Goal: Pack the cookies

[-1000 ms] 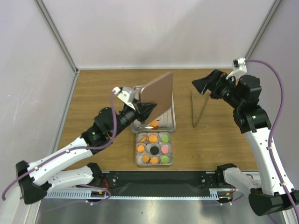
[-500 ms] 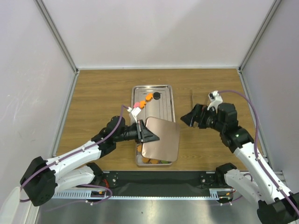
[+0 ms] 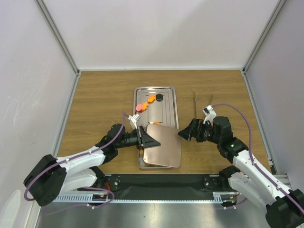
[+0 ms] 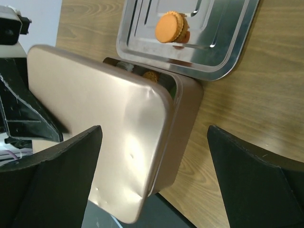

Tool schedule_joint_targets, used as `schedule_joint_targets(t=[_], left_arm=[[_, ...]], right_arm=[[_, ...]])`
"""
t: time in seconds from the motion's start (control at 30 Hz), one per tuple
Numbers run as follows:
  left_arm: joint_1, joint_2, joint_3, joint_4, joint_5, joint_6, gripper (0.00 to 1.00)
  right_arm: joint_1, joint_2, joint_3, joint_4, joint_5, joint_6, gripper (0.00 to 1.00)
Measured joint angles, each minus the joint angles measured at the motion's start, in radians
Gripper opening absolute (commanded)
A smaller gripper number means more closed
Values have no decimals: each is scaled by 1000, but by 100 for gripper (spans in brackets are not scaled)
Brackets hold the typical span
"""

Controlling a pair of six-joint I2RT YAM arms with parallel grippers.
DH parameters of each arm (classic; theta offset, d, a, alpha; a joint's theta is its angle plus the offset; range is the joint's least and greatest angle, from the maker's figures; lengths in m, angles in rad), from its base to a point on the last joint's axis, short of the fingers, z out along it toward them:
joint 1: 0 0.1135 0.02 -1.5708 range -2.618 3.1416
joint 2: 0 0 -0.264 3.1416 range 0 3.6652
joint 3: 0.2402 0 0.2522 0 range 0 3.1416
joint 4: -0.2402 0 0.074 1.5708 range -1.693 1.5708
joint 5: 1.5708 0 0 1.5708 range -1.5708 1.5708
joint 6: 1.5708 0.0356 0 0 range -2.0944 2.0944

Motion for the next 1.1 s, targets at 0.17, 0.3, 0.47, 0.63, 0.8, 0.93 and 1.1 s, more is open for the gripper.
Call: schedule_joint_targets(t=[0.17, 0.3, 0.47, 0.63, 0.8, 0.93, 1.1], left_arm=[[29, 20, -17, 62, 6, -14, 12], [39, 67, -37, 113, 10, -33, 12], [48, 101, -53, 156, 14, -51, 13], [60, 121, -74, 204, 19, -66, 13], [65, 140, -94, 240, 32, -83, 14], [68, 153, -103, 267, 36, -85, 17], [72, 178, -105, 288, 41, -86, 21]], right_arm=[[5, 0, -79, 87, -31, 52, 100], [13, -2, -155, 188, -60, 107, 100], [27, -1, -230, 301, -92, 177, 100], [67, 32, -265, 403, -100, 230, 100], [121, 103, -271, 487, -85, 257, 100], [150, 156, -271, 526, -65, 266, 100], [164, 175, -271, 533, -44, 267, 97]])
